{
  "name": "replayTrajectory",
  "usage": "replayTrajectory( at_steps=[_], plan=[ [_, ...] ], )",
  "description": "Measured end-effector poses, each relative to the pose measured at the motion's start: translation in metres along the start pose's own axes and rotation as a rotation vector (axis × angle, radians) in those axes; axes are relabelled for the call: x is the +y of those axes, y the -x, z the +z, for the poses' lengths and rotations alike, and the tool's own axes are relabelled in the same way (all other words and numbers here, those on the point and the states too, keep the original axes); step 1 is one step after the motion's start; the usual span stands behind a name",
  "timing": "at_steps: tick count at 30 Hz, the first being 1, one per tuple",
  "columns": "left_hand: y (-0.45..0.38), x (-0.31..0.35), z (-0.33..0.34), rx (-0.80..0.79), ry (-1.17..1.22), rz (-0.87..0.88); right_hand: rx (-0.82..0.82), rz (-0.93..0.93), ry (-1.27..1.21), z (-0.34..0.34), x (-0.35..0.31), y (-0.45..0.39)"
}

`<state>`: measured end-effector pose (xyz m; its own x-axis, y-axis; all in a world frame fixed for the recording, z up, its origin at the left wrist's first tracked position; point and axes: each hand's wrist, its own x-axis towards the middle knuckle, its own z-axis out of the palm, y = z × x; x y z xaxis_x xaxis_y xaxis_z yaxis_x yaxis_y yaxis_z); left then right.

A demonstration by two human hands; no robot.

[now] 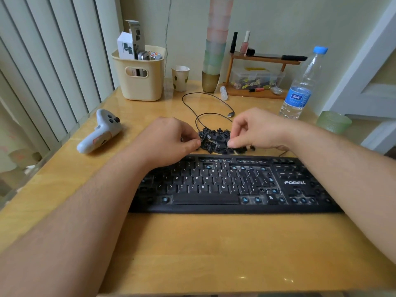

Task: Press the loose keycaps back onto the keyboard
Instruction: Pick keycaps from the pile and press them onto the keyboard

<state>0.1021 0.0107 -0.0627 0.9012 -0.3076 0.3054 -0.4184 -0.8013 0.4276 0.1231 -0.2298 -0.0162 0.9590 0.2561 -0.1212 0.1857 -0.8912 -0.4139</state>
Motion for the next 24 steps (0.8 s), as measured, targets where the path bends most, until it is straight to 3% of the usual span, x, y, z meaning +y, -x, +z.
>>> replayTrajectory(
  at_steps=[3, 9, 21, 24],
  plan=[
    [-0.001, -0.001, 0.001, -0.016, -0.009, 0.014, 0.107, -0.131, 0.166, -0.006, 0.015, -0.007],
    [-0.001, 0.001, 0.003, -0.022, -0.041, 0.039, -0.038, -0.252, 0.338, 0.012, 0.022, -0.005],
    [-0.002, 0.003, 0.004, -0.041, -0.04, 0.022, 0.017, -0.396, 0.33, 0.026, 0.023, -0.02],
    [-0.001, 0.006, 0.004, -0.041, -0.037, 0.034, 0.066, -0.385, 0.222, 0.023, 0.027, -0.02]
  ],
)
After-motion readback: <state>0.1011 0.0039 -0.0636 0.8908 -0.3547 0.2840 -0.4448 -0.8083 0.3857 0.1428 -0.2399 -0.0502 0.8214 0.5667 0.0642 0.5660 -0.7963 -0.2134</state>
